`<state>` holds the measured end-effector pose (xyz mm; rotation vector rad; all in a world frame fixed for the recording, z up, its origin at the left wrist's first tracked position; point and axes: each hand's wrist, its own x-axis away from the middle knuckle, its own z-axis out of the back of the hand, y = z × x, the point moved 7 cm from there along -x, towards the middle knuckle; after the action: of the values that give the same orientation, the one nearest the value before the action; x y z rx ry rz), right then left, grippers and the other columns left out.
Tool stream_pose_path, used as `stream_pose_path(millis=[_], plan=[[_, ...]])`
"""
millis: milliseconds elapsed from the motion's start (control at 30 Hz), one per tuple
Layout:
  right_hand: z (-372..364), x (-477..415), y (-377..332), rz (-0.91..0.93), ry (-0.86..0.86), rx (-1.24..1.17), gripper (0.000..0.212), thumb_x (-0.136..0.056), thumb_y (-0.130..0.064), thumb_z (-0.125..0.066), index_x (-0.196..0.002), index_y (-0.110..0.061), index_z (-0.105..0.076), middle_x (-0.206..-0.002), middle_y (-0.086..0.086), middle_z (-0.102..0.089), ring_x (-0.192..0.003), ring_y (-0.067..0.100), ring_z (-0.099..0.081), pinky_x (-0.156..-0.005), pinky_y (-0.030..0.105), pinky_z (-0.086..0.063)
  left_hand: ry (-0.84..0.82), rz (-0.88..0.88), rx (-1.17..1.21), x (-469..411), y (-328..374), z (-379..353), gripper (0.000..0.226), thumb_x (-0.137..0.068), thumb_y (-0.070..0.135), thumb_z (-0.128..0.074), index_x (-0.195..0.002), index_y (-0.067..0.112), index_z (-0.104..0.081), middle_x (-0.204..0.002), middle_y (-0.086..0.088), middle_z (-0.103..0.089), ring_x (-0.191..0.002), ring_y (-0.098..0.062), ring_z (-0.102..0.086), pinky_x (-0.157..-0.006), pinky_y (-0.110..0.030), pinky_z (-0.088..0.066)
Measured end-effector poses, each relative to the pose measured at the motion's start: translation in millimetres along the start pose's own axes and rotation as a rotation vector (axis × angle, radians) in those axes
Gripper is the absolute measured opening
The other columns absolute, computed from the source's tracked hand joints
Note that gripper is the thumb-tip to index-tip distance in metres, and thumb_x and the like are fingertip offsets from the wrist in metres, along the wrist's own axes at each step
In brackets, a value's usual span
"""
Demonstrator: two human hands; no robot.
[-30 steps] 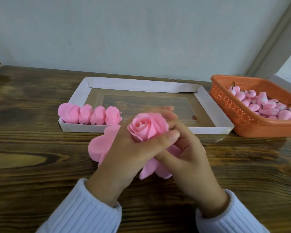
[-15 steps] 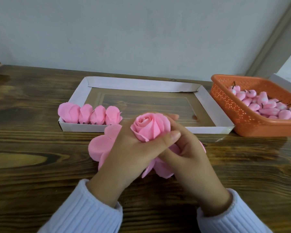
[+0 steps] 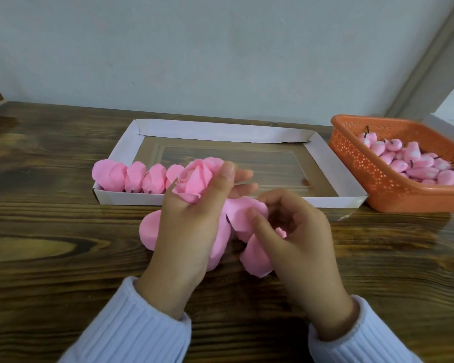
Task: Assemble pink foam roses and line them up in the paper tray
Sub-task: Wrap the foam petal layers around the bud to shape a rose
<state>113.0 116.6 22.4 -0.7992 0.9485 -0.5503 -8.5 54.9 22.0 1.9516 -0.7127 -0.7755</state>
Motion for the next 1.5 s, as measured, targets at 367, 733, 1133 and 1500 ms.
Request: stream_pose_path(millis=[367, 733, 1133, 1500], plan=[[17, 6, -26, 0.205, 0.232, 0.018, 0.004, -0.087, -0.024, -0.061, -0.089, -0.026, -0.063, -0.079, -0.019, -0.064, -0.070, 0.007, -0.063, -0.059, 0.019, -0.050, -0.180, -0.005, -0.368, 4, -8, -8, 0.032, -0.080, 0.060, -0.062, -0.088, 0.032, -0.074, -0.078, 0.003, -0.073, -0.071, -0.005, -0.068, -0.062, -0.022, -0.055], [21, 1, -5, -0.027, 0.247, -0.381, 0.003, -0.086, -0.012, -0.061, -0.089, -0.013, -0.063, -0.071, -0.002, -0.067, -0.053, 0.008, -0.063, -0.050, 0.018, -0.048, -0.326, 0.024, -0.340, 4, -17, -18, 0.027, -0.087, 0.046, -0.061, -0.072, 0.025, -0.067, -0.071, 0.002, -0.066, -0.072, -0.018, -0.064, -0.068, -0.034, -0.053], [-11, 5, -6, 0.020, -0.111, 0.134, 0.007, -0.079, -0.027, -0.066, -0.074, -0.023, -0.067, -0.061, -0.010, -0.063, -0.054, 0.006, -0.057, -0.052, 0.007, -0.038, -0.017, 0.141, 0.137, -4, -16, 0, 0.027, -0.061, 0.057, -0.070, -0.072, 0.033, -0.073, -0.059, 0.005, -0.061, -0.052, -0.009, -0.062, -0.049, -0.024, -0.052], [-1, 13, -30, 0.245, 0.114, 0.182, 0.010, -0.085, -0.022, -0.064, -0.081, -0.014, -0.069, -0.065, -0.011, -0.064, -0.057, 0.003, -0.058, -0.053, 0.015, -0.045, -0.094, 0.005, -0.214, 2, -11, -5, 0.074, -0.068, 0.072, -0.053, -0.100, 0.006, -0.058, -0.056, 0.000, -0.066, -0.053, -0.008, -0.066, -0.053, -0.014, -0.051]])
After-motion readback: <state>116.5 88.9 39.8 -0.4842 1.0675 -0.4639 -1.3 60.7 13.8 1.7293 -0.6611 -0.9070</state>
